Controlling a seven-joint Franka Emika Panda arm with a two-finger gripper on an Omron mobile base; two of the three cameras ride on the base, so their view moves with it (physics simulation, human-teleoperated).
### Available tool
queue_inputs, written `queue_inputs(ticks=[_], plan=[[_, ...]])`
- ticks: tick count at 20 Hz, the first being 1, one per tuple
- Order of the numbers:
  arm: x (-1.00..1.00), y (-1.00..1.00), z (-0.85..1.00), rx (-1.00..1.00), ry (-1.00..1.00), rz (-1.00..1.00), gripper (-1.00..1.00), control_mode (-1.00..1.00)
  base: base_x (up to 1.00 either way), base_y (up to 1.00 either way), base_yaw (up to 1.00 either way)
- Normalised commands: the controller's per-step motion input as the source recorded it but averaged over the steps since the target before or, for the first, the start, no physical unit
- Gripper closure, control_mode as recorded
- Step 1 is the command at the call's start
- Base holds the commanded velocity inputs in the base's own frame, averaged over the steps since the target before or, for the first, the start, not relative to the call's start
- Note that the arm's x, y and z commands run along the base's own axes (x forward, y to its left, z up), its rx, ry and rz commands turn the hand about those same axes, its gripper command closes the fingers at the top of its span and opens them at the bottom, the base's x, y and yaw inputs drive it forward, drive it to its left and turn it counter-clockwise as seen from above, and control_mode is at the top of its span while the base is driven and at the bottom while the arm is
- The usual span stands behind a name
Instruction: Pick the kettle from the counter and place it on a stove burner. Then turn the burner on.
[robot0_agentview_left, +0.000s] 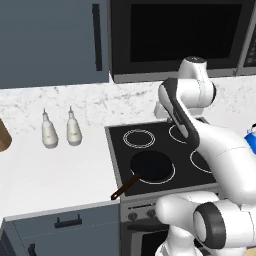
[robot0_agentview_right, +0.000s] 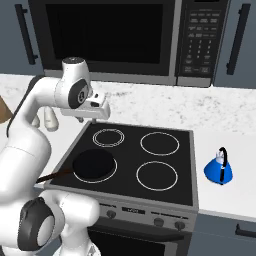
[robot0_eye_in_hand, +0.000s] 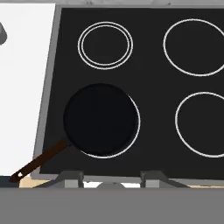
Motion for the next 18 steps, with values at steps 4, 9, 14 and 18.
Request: queue_inputs(ticks=[4,9,14,18], plan=[[-0.46,-0.19,0.00,0.00,-0.06,-0.01,-1.00,-1.00,0.00,0.00,0.00],[-1.00,-0.98,0.01,0.04,-0.19,-0.13,-1.00,-1.00,0.00,0.00,0.00],[-0.93,-1.00,0.05,0.00,-0.23,-0.17,-1.00,-1.00,0.00,0.00,0.00],[-0.69,-1.00,0.03,0.00,-0.14,-0.20,-1.00,-1.00,0.00,0.00,0.00]])
